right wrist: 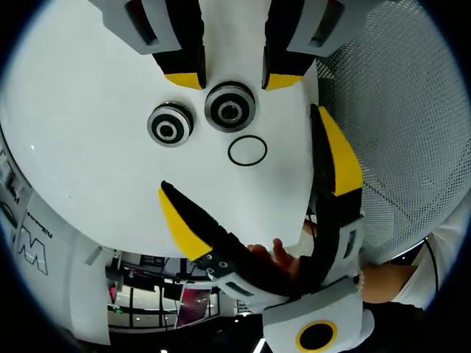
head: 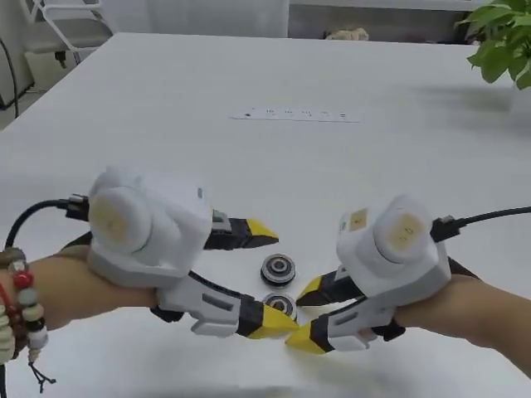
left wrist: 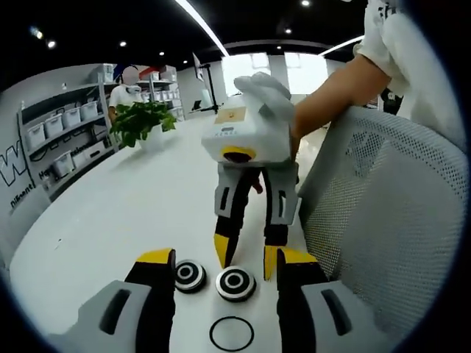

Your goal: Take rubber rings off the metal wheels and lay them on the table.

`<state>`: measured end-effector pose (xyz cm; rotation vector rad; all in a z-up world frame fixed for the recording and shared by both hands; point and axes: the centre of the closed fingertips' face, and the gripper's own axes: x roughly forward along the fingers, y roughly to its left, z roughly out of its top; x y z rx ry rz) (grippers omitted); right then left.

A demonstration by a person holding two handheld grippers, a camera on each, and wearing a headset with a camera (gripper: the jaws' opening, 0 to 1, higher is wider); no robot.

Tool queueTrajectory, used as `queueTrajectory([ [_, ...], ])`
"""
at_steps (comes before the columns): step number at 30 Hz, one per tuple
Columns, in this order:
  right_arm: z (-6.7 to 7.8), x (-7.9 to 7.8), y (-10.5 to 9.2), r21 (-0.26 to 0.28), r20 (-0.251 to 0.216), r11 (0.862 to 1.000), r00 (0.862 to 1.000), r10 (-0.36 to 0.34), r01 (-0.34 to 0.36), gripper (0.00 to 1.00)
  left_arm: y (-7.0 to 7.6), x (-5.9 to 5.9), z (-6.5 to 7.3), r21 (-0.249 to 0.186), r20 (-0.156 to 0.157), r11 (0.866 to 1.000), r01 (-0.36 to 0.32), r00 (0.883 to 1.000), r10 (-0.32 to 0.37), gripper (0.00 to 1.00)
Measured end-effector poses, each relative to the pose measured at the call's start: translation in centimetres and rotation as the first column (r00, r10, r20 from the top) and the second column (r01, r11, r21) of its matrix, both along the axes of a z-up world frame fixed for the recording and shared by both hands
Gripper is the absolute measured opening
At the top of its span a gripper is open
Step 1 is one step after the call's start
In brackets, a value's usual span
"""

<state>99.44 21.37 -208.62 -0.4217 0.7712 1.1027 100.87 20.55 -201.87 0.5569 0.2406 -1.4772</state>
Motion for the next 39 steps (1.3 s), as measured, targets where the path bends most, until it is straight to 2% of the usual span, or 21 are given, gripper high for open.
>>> queueTrajectory([
  [1,0.0,0.0,0.0,0.002,0.0,1.0,1.0,-0.001,0.001,0.28,0.1,0.2,-0.4,0.008,0.021,1.0,-0.002,1.0,0.002,0.48],
  [2,0.0,0.0,0.0,0.003,0.0,1.0,1.0,-0.002,0.002,0.28,0.2,0.1,-1.1,0.015,0.011,1.0,-0.013,1.0,0.013,0.46],
  [5,0.0,0.0,0.0,0.004,-0.001,1.0,1.0,-0.005,0.005,0.27,0.6,0.2,-2.0,0.024,0.009,1.0,-0.02,1.0,0.02,0.4],
  [6,0.0,0.0,0.0,0.004,-0.001,1.0,1.0,-0.005,0.005,0.27,0.7,0.4,-2.4,0.028,0.002,0.999,-0.029,1.0,0.029,0.39],
  [8,0.0,0.0,0.0,0.004,0.0,1.0,1.0,-0.007,0.007,0.27,0.9,0.2,-2.9,0.024,-0.045,0.999,-0.044,0.998,0.045,0.38],
  [9,0.0,0.0,0.0,0.005,0.0,1.0,1.0,-0.007,0.007,0.27,0.9,0.1,-3.1,0.022,-0.06,0.999,-0.049,0.997,0.05,0.37],
  [11,0.0,0.0,0.0,0.006,0.0,1.0,1.0,-0.008,0.008,0.27,1.0,0.0,-3.6,0.031,-0.065,0.998,-0.049,0.997,0.051,0.34],
  [13,0.0,0.1,0.0,0.006,0.0,1.0,1.0,-0.008,0.008,0.26,1.0,-0.1,-4.2,0.045,-0.055,0.998,-0.04,0.998,0.042,0.31],
  [14,0.0,0.1,0.0,0.006,0.001,1.0,1.0,-0.008,0.008,0.26,0.9,0.0,-4.3,0.043,-0.059,0.998,-0.041,0.997,0.044,0.3],
  [17,0.0,0.1,0.0,0.009,0.0,1.0,1.0,-0.009,0.009,0.26,0.6,0.1,-4.0,0.013,-0.109,0.998,-0.067,0.992,0.068,0.25],
  [20,0.0,0.1,0.0,0.011,-0.001,1.0,1.0,-0.011,0.011,0.26,0.6,0.0,-3.9,0.011,-0.096,0.998,-0.063,0.993,0.064,0.19],
  [23,0.0,0.0,0.1,0.015,-0.003,1.0,1.0,-0.012,0.012,0.26,0.5,-0.2,-4.2,0.018,-0.118,0.998,-0.066,0.991,0.068,0.17],
  [27,0.0,-0.1,0.1,0.014,-0.001,1.0,1.0,-0.008,0.008,0.25,0.3,-0.3,-4.3,0.015,-0.123,0.998,-0.063,0.99,0.064,0.1],
  [31,0.1,0.0,0.2,0.022,-0.005,1.0,1.0,-0.014,0.014,0.25,0.4,-0.2,-4.4,0.011,-0.162,0.997,-0.081,0.984,0.081,0.1],
  [35,0.4,0.3,0.2,0.047,-0.01,0.998,0.999,-0.037,0.037,0.24,0.4,-0.3,-4.4,0.004,-0.163,0.997,-0.074,0.984,0.073,0.09],
  [37,0.5,0.5,0.2,0.064,-0.015,0.997,0.999,-0.051,0.052,0.23,0.5,-0.2,-4.5,-0.009,-0.192,0.996,-0.088,0.978,0.084,0.09],
  [39,0.5,0.6,0.3,0.096,-0.042,0.992,0.996,-0.078,0.081,0.22,0.6,-0.1,-4.6,-0.01,-0.171,0.997,-0.078,0.982,0.075,0.08],
])
